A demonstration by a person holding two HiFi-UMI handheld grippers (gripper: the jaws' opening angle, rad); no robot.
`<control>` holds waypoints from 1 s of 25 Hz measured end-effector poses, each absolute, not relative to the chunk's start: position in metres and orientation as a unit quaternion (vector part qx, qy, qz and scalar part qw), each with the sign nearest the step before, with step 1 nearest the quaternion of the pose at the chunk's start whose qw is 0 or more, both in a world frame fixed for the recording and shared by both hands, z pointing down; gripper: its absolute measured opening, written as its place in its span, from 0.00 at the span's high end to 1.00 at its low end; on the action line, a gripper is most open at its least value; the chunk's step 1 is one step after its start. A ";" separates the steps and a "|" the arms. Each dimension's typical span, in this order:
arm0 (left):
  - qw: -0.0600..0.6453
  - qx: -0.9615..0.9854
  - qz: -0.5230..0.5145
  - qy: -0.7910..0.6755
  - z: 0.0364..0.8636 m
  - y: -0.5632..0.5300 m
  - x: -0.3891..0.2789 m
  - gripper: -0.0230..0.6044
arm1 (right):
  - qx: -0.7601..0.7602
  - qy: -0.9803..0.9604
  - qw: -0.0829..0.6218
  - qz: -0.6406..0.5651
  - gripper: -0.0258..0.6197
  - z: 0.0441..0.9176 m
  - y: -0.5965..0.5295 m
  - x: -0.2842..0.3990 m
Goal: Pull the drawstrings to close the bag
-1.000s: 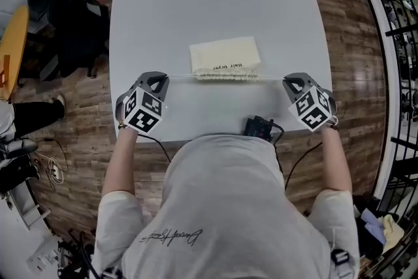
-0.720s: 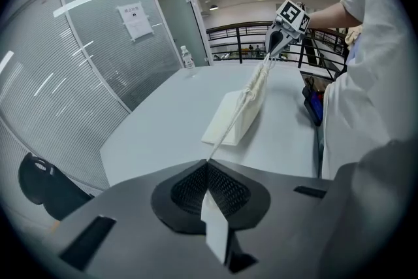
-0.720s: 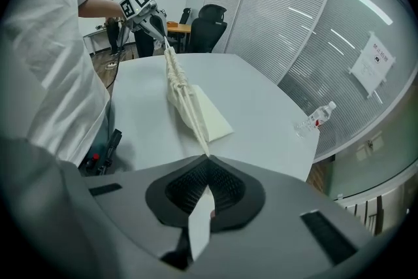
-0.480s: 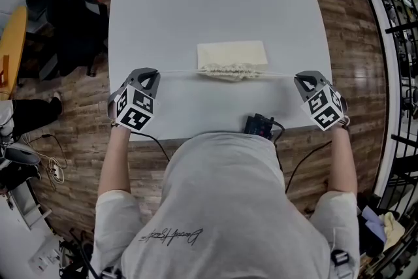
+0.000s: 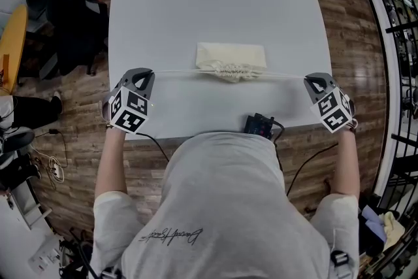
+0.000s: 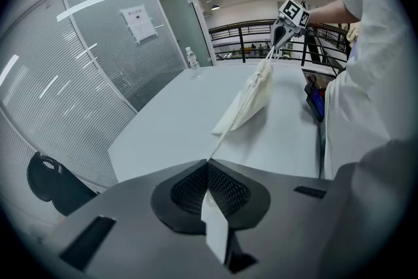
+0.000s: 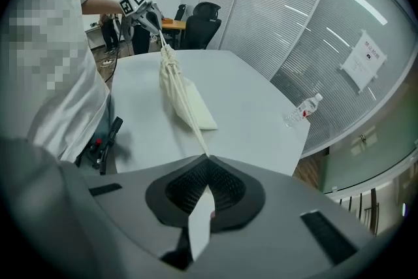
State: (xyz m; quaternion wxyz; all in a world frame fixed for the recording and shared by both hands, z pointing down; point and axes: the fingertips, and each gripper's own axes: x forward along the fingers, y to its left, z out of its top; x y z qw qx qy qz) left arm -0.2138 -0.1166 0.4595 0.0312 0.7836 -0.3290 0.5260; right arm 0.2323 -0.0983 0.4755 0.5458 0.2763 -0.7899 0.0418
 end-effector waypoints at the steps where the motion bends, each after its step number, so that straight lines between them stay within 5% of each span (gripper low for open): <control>1: 0.032 0.784 0.525 -0.330 0.459 -0.116 -0.215 0.95 | 0.275 -0.791 0.545 0.043 0.93 0.474 -0.097 0.233; 25: -0.008 0.797 0.468 -0.382 0.407 -0.180 -0.207 0.95 | 0.356 -0.790 0.499 -0.004 0.93 0.433 -0.171 0.232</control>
